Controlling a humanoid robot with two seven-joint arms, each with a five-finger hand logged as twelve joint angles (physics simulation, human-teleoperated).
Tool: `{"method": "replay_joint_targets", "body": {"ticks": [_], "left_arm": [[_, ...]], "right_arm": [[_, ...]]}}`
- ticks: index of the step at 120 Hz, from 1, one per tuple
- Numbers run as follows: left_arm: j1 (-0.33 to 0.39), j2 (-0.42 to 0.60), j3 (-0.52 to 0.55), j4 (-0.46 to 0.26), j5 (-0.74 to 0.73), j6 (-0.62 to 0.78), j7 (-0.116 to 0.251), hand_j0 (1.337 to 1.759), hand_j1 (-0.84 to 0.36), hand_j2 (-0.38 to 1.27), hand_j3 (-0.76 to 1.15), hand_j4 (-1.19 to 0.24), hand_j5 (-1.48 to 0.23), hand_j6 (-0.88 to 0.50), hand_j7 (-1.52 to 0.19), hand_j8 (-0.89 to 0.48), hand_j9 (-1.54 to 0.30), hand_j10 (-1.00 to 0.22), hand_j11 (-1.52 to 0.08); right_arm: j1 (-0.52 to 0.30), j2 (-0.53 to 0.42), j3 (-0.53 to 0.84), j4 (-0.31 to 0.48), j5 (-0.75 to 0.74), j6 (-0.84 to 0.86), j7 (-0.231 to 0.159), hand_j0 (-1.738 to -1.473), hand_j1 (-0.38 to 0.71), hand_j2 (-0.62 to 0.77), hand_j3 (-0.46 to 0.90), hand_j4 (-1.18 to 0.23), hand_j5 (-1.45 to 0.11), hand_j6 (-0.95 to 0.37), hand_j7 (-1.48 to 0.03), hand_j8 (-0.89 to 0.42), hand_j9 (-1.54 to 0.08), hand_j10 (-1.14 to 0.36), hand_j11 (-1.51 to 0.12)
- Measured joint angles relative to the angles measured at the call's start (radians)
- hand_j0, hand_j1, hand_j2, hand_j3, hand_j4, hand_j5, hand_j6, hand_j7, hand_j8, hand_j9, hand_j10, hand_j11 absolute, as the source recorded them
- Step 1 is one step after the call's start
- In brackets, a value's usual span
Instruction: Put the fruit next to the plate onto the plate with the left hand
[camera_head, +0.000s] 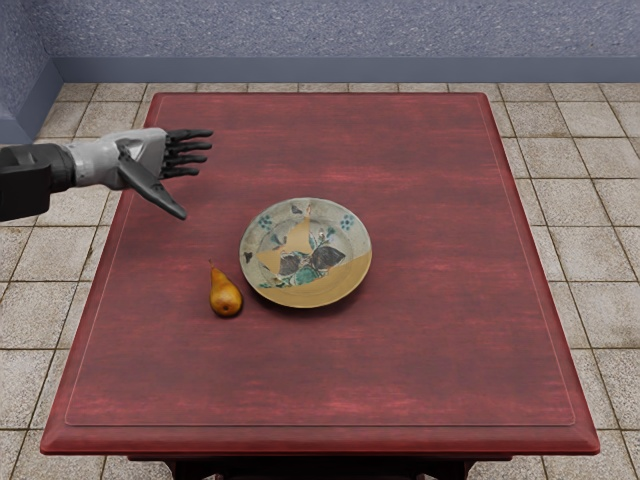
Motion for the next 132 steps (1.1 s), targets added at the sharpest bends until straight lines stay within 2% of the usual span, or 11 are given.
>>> {"method": "replay_joint_targets", "body": {"ticks": [24, 56, 88, 123, 132], "left_arm": [[0.002, -0.002, -0.002, 0.000, 0.039, 0.000, -0.001, 1.658, 0.35, 0.00, 0.00, 0.00, 0.00, 0.00, 0.00, 0.00, 0.00, 0.00, 0.00], [-0.050, 0.009, -0.041, -0.024, 0.335, 0.000, -0.009, 1.658, 0.35, 0.00, 0.00, 0.00, 0.00, 0.00, 0.00, 0.00, 0.00, 0.00, 0.00], [-0.072, 0.010, -0.134, -0.169, 0.655, 0.000, -0.011, 1.658, 0.35, 0.00, 0.00, 0.00, 0.00, 0.00, 0.00, 0.00, 0.00, 0.00, 0.00], [-0.069, 0.016, -0.151, -0.330, 0.917, 0.000, -0.011, 1.658, 0.35, 0.00, 0.00, 0.00, 0.00, 0.00, 0.00, 0.00, 0.00, 0.00, 0.00], [-0.068, 0.049, -0.151, -0.364, 0.962, 0.000, -0.011, 1.658, 0.35, 0.00, 0.00, 0.00, 0.00, 0.00, 0.00, 0.00, 0.00, 0.00, 0.00]], "right_arm": [[0.000, 0.000, 0.001, 0.000, 0.000, 0.000, -0.002, -1.658, -0.32, 0.00, 0.00, -0.02, -0.03, -0.02, -0.03, -0.02, -0.03, -0.02, -0.03], [-0.008, 0.000, -0.003, 0.004, 0.000, 0.001, -0.006, -1.658, -0.32, 0.00, 0.00, -0.02, -0.03, -0.02, -0.03, -0.02, -0.03, -0.02, -0.03], [-0.009, 0.000, -0.003, 0.004, 0.000, 0.001, -0.006, -1.658, -0.32, 0.00, 0.00, -0.02, -0.03, -0.02, -0.03, -0.02, -0.03, -0.02, -0.03], [-0.009, 0.000, -0.003, 0.004, 0.000, 0.001, -0.006, -1.658, -0.32, 0.00, 0.00, -0.02, -0.03, -0.02, -0.03, -0.02, -0.03, -0.02, -0.03], [-0.009, 0.000, -0.003, 0.005, 0.000, 0.001, -0.006, -1.658, -0.32, 0.00, 0.00, -0.02, -0.03, -0.02, -0.03, -0.02, -0.03, -0.02, -0.03]]}}
